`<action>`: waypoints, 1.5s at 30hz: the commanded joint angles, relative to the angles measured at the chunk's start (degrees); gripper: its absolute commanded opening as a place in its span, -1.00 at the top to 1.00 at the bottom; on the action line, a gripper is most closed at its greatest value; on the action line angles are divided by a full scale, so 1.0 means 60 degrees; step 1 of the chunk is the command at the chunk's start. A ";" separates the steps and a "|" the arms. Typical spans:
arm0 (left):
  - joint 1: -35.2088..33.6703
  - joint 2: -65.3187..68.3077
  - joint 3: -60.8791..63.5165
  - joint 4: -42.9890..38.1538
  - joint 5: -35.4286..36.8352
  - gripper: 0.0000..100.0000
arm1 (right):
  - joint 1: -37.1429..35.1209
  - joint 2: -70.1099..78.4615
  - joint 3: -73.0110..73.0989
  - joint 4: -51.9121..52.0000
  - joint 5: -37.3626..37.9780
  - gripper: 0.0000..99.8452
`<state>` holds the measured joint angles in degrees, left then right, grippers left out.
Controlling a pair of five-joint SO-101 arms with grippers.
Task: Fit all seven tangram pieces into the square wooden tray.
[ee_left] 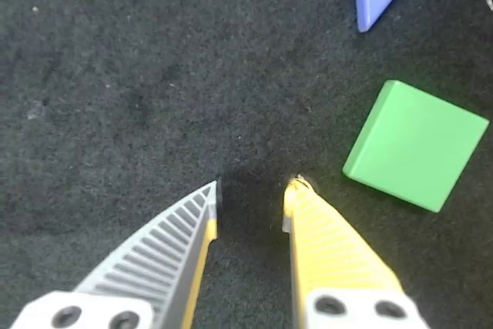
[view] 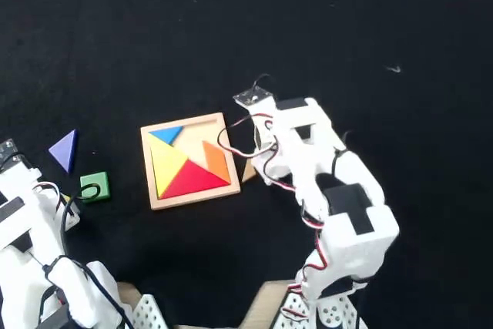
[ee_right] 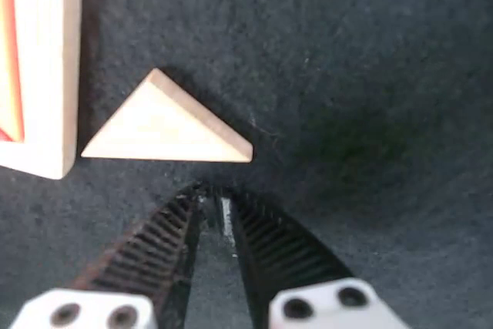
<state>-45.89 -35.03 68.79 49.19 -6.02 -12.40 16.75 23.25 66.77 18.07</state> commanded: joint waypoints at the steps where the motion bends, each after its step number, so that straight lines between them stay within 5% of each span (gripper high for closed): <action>1: 0.0081 -0.0220 -0.0022 -0.0103 0.0044 0.70 | 0.0103 0.0432 -0.1223 -0.0015 -0.0366 0.97; 24: 0.0051 -0.0220 0.0037 -0.0103 0.0044 0.70 | -0.0923 0.0344 -0.3289 0.0615 -0.0440 0.97; 30: 0.0051 -0.0220 0.0037 -0.0103 0.0044 0.70 | -0.0996 -0.1194 -0.2850 0.1597 -0.1919 0.98; 35: 0.0051 -0.0220 0.0037 -0.0103 0.0044 0.70 | -0.1670 -0.2747 -0.0579 0.0073 -0.2081 0.97; 41: 0.0081 -0.0220 0.0051 -0.0103 0.0044 0.70 | -0.1656 -0.2234 -0.0769 0.0278 -0.3648 0.62; 45: 0.0081 -0.0220 0.0051 -0.0117 0.0044 0.70 | -0.1788 -0.1297 -0.1722 0.0527 -0.4220 0.60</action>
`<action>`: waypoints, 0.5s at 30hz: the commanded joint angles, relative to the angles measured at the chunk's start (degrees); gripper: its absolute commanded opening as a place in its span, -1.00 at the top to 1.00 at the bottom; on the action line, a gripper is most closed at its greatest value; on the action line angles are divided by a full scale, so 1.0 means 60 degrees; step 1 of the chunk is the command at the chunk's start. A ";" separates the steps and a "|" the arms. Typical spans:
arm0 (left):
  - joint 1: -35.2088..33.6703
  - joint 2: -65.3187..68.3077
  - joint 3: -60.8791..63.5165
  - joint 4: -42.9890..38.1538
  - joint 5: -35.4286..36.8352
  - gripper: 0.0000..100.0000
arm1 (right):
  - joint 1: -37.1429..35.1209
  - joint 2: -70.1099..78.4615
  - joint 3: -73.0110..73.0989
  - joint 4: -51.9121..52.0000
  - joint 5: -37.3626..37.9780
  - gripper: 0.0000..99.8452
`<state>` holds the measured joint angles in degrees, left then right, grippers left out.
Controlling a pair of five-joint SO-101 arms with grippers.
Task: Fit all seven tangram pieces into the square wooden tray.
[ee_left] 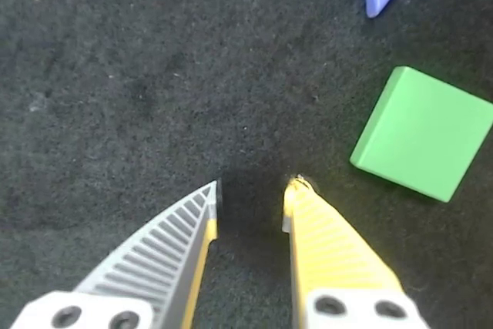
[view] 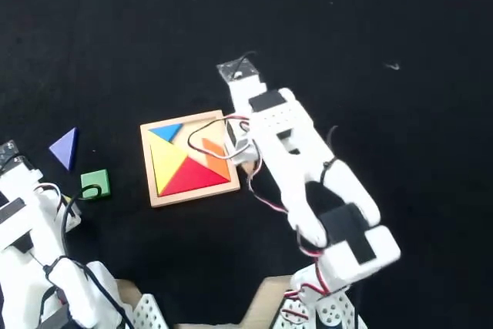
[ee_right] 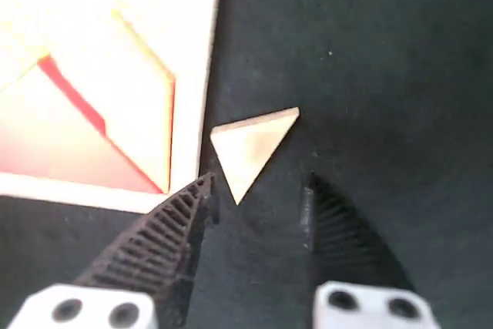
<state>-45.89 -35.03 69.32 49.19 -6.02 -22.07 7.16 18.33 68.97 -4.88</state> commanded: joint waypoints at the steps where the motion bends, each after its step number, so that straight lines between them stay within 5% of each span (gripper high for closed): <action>1: 0.0081 -0.0220 -0.0037 -0.0117 0.0044 0.70 | -0.0264 0.0549 -0.1121 0.0147 -0.0615 0.59; 15: 0.0095 -0.0220 -0.0037 -0.0132 0.0044 0.70 | -0.0527 0.1839 -0.1751 0.0103 -0.1216 0.60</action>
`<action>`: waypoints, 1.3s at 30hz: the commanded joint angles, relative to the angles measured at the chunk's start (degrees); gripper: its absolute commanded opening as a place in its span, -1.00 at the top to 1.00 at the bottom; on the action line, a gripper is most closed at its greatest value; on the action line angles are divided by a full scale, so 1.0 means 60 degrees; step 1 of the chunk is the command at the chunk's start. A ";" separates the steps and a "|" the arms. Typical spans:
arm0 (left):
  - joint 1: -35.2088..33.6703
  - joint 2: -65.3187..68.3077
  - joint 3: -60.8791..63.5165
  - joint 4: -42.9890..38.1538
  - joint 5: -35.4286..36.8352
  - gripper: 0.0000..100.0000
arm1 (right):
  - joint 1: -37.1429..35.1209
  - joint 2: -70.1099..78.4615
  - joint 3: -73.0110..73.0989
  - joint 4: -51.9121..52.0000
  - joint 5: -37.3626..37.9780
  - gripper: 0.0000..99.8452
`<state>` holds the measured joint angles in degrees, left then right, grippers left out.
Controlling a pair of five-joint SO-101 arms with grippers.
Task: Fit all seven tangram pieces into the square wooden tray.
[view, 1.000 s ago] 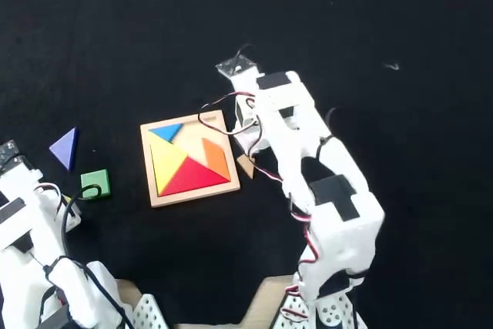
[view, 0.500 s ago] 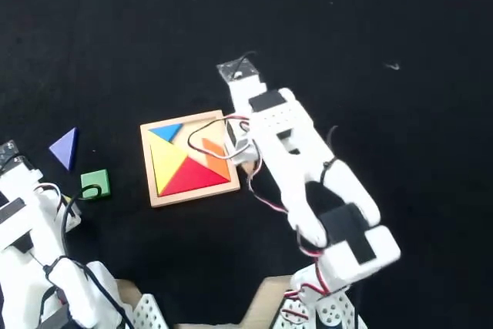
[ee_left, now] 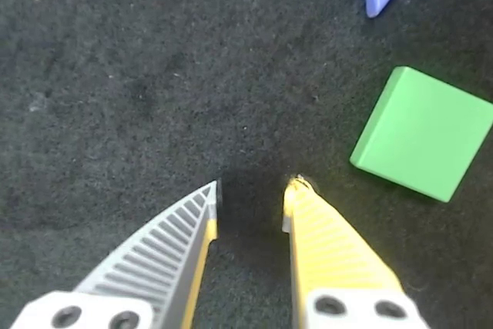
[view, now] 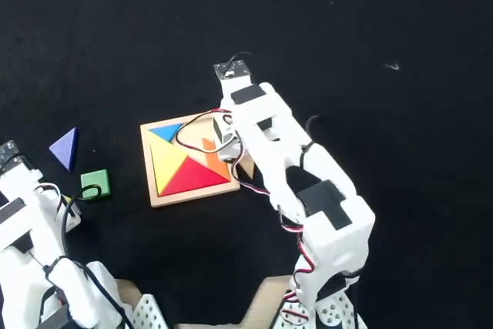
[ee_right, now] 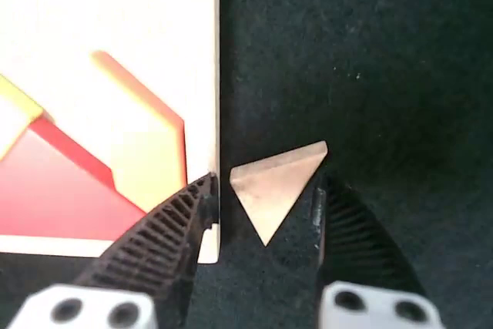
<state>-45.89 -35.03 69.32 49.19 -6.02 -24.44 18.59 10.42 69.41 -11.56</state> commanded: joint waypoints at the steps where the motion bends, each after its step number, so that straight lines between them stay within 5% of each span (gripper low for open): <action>1: 0.0095 -0.0220 -0.0037 -0.0132 0.0044 0.70 | -0.0117 -0.0051 -0.0432 0.0015 -0.0073 0.60; 21: 0.0081 -0.0220 -0.0037 -0.0147 0.0044 0.70 | 0.0381 0.0608 -0.0476 -0.0059 -0.0029 0.60; 28: 0.0066 -0.0220 -0.0037 -0.0147 0.0044 0.70 | 0.0410 0.0784 -0.0637 -0.0059 -0.0029 0.80; 39: 0.0081 -0.0220 -0.0037 -0.0147 0.0044 0.70 | 0.0381 0.0857 -0.1473 0.0571 -0.0044 0.62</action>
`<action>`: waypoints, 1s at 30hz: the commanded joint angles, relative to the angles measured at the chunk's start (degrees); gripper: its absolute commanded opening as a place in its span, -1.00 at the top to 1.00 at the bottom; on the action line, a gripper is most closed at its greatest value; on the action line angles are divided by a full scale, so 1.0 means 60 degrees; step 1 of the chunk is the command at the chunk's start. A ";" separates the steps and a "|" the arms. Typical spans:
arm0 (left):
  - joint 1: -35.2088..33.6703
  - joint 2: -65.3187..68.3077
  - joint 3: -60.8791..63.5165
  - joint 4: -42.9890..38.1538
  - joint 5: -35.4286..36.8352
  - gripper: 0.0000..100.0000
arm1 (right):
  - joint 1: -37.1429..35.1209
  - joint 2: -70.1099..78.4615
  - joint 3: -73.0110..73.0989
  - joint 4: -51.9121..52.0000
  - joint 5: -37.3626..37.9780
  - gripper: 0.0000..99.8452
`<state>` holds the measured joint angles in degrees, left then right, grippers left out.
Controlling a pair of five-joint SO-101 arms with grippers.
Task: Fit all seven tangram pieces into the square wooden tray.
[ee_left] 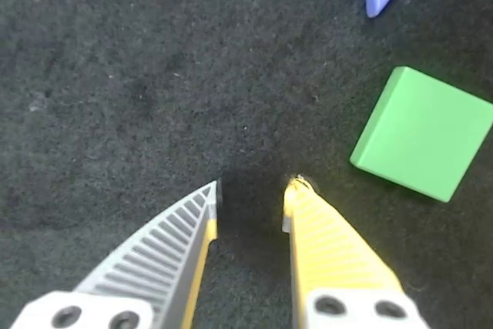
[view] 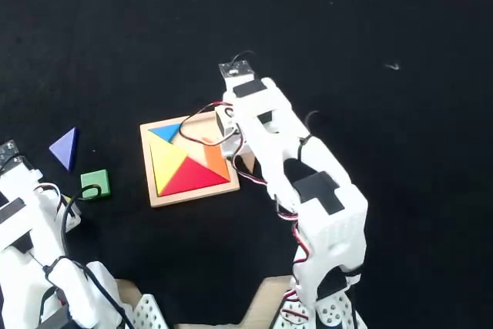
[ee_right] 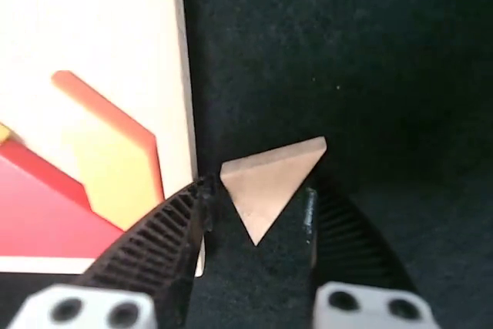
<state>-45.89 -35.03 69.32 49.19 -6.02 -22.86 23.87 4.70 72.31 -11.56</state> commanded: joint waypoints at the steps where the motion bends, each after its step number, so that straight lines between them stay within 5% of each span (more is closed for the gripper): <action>1: 0.0081 -0.0220 -0.0037 -0.0147 0.0044 0.70 | 0.0117 -0.0022 -0.0535 0.0088 -0.0073 0.61; 30: 0.0110 -0.0220 -0.0037 -0.0147 0.0044 0.70 | 0.0059 0.0872 -0.1575 0.1201 -0.0718 0.61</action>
<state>-45.89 -35.03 69.32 49.19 -6.02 -22.68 32.04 -5.14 77.93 -15.34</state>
